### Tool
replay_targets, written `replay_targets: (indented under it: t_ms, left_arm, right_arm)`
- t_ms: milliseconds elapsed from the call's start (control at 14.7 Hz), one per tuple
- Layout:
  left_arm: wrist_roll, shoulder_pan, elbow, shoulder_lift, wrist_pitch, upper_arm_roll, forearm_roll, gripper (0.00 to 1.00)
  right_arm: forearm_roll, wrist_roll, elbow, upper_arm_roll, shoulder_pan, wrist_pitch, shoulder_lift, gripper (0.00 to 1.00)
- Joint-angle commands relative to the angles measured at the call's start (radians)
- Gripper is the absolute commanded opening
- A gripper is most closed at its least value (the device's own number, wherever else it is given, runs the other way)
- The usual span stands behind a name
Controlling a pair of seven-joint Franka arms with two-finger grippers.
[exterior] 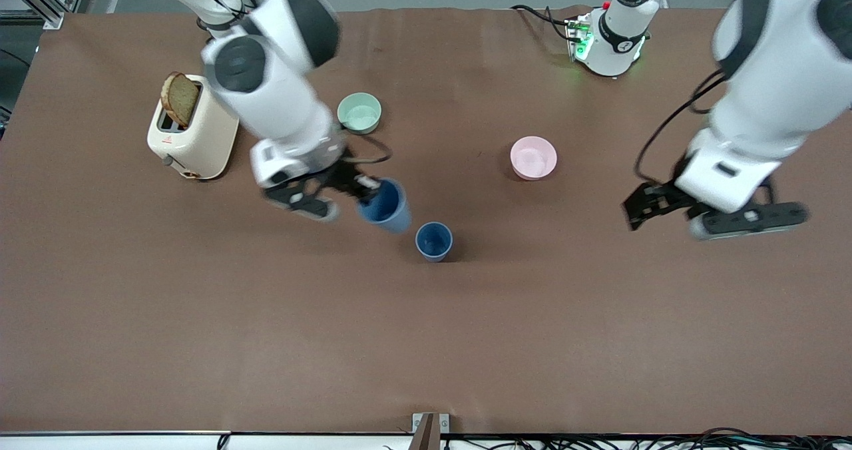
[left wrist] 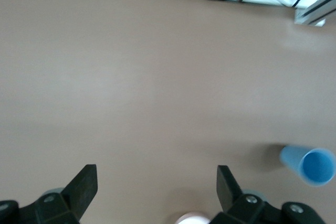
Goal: Stack blue cups with both arms
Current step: 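Lower the right cup into the center cup while the left gripper withdraws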
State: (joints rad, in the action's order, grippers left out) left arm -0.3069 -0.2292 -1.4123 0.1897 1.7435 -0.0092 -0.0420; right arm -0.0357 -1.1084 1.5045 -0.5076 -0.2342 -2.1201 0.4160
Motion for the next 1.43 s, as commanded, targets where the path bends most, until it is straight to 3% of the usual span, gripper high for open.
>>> replay_targets:
  t_ms: [0, 477, 614, 682, 1364]
  left_arm:
    - [0.093, 0.037, -0.04, -0.093, -0.093, -0.009, -0.001, 1.0]
    - [0.2, 0.108, -0.048, -0.165, -0.232, -0.024, 0.013, 1.0]
    - [0.206, 0.192, -0.066, -0.179, -0.236, -0.116, 0.013, 1.0]
    - [0.203, 0.203, -0.083, -0.193, -0.236, -0.127, 0.014, 1.0]
    - [0.206, 0.208, -0.079, -0.196, -0.234, -0.124, 0.01, 1.0]
  right_arm:
    - [-0.024, -0.077, -0.038, -0.003, -0.055, -0.131, 0.111, 0.01]
    - [-0.236, -0.085, -0.05, 0.027, -0.079, -0.13, 0.199, 0.02]
    - [-0.242, -0.079, -0.049, 0.032, -0.077, -0.126, 0.199, 0.02]
    - [-0.245, -0.077, -0.049, 0.032, -0.077, -0.115, 0.201, 0.02]
    - [-0.242, -0.064, -0.055, 0.031, -0.082, -0.083, 0.218, 0.02]
